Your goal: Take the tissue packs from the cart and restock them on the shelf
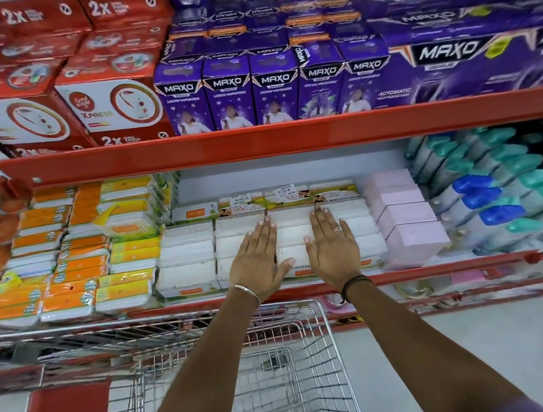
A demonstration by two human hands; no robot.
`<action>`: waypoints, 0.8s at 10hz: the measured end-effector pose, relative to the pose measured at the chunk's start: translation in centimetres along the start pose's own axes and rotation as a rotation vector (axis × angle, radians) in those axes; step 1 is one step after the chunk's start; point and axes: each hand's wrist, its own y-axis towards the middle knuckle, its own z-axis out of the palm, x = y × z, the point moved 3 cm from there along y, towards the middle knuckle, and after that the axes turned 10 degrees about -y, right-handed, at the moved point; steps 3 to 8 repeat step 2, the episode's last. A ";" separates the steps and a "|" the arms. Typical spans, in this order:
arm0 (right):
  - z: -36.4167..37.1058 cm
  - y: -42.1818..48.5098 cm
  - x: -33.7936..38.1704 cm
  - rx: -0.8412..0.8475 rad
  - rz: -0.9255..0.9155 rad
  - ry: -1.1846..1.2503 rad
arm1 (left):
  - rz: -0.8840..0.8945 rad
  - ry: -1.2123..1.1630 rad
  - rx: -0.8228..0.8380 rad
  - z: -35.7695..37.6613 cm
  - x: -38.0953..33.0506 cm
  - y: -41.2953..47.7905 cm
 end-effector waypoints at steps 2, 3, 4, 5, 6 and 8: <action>-1.9 -1.3 1.0 -0.023 -0.027 0.045 | 0.028 -0.030 -0.067 -2.2 -1.3 -1.4; -1.9 -1.3 1.0 -0.023 -0.027 0.045 | 0.028 -0.030 -0.067 -2.2 -1.3 -1.4; -1.9 -1.3 1.0 -0.023 -0.027 0.045 | 0.028 -0.030 -0.067 -2.2 -1.3 -1.4; -1.9 -1.3 1.0 -0.023 -0.027 0.045 | 0.028 -0.030 -0.067 -2.2 -1.3 -1.4; -1.9 -1.3 1.0 -0.023 -0.027 0.045 | 0.028 -0.030 -0.067 -2.2 -1.3 -1.4; -1.9 -1.3 1.0 -0.023 -0.027 0.045 | 0.028 -0.030 -0.067 -2.2 -1.3 -1.4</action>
